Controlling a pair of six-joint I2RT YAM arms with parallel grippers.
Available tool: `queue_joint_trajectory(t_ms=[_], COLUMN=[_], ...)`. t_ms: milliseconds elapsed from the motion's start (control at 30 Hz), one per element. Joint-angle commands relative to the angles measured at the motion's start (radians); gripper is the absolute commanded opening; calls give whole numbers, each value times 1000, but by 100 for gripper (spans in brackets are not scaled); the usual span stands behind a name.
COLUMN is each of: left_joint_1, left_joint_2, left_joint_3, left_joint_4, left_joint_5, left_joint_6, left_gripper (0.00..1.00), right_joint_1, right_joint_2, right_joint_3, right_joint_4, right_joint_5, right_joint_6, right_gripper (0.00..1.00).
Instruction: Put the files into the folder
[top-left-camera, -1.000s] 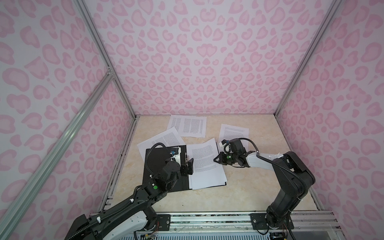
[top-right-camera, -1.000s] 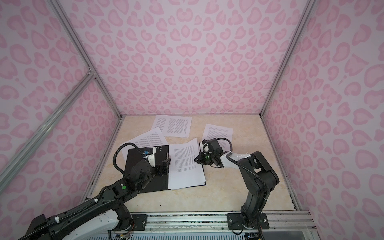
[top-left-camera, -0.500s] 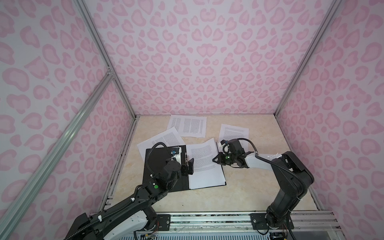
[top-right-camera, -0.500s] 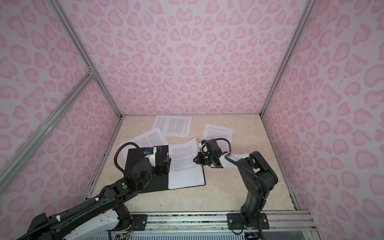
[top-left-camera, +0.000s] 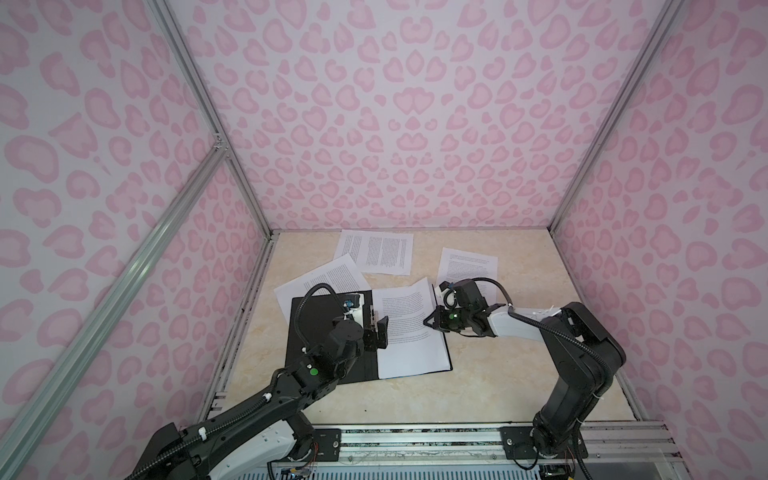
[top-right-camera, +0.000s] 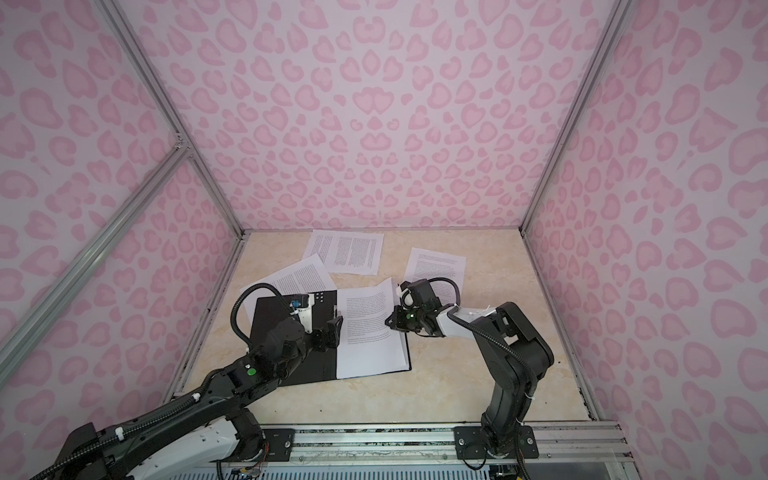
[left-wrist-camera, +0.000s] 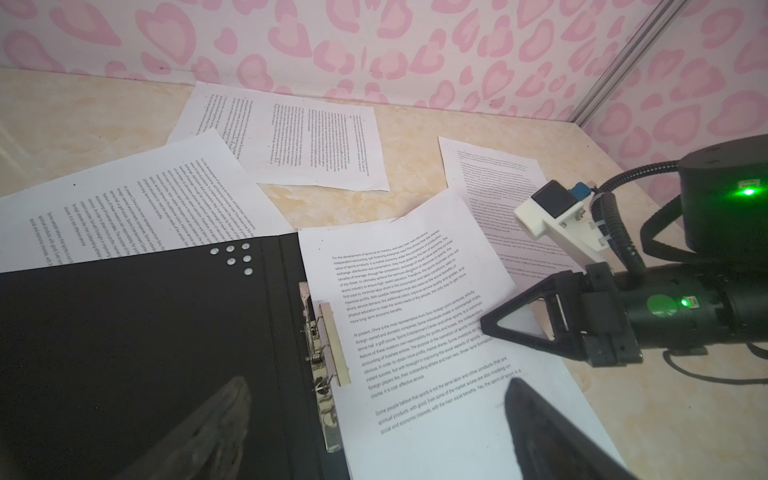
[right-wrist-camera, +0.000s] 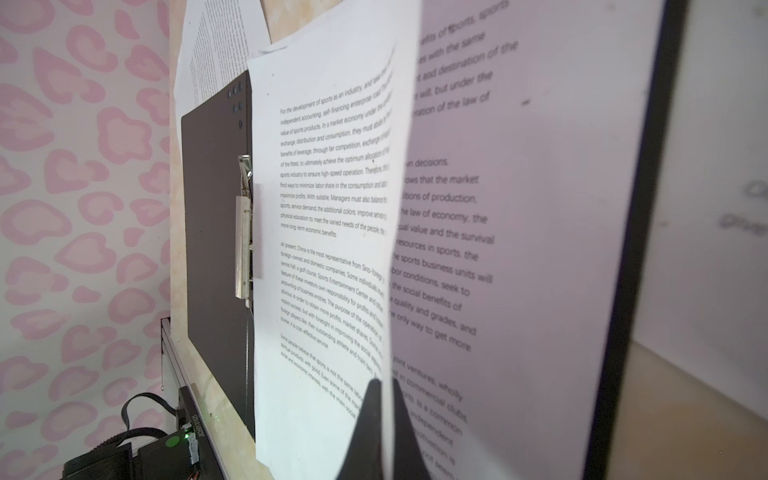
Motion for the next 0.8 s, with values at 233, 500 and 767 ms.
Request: queue_joint_trajectory(t_ms=[233, 500, 767], left_joint_1=[1, 1, 2], left_joint_2=[5, 6, 9], left_joint_3=[13, 14, 14], left_joint_4=[10, 10, 9], left_joint_5=[5, 6, 6], left_joint_6=[-2, -2, -2], left_gripper=[97, 97, 97], right_joint_1=[4, 8, 10], right_joint_2=[8, 5, -4], right_joint_3=[-11, -12, -16], right_joint_4=[30, 30, 26], right_joint_5=[2, 4, 11], right_joint_6=[5, 5, 1], right_gripper=[0, 5, 18])
